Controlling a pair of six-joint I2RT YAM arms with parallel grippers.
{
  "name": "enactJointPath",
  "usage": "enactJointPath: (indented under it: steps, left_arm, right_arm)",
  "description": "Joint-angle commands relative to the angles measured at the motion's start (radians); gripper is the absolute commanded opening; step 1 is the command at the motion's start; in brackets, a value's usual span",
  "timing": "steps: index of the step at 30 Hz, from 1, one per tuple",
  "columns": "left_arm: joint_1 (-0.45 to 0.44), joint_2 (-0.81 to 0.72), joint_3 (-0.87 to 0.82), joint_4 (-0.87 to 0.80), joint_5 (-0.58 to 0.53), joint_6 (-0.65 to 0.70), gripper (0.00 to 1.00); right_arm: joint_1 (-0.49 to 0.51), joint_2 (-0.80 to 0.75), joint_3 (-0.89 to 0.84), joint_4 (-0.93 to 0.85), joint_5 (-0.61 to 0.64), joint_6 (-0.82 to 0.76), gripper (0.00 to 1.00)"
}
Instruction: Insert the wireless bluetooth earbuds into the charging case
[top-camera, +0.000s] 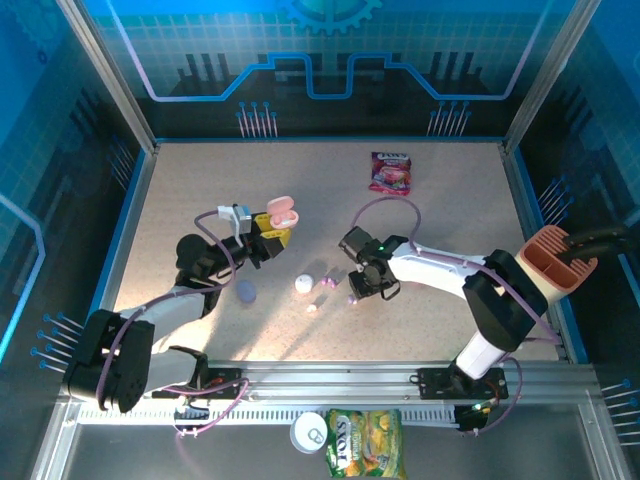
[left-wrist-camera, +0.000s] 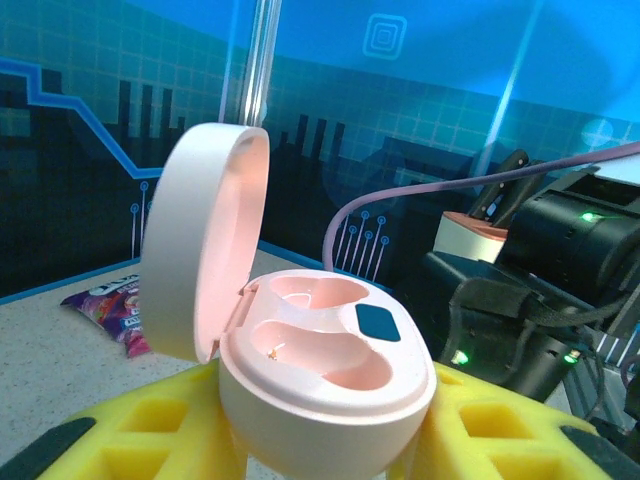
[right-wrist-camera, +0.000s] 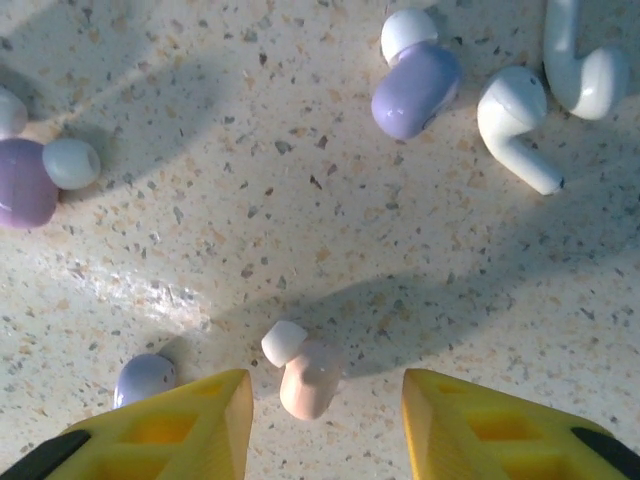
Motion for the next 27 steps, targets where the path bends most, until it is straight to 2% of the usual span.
enactJointPath:
  steps: [1,4,11,27]
  left_arm:
    - [0.007,-0.019,-0.003,0.007,0.028,0.001,0.39]
    - [0.007,-0.021,-0.003,0.007,0.028,0.001,0.39]
    - [0.007,-0.017,-0.004,0.007,0.029,0.002,0.39]
    - [0.007,-0.002,-0.004,0.027,0.032,-0.002,0.39]
  right_arm:
    - [-0.043,-0.015,-0.029,0.102,-0.111,0.017,0.45]
    - [-0.068,0.012,-0.034,0.137,-0.194,0.015,0.48]
    - [-0.07,0.039,-0.076,0.191,-0.258,0.014,0.53]
    - [-0.057,-0.107,-0.222,0.185,-0.299,0.026,0.49]
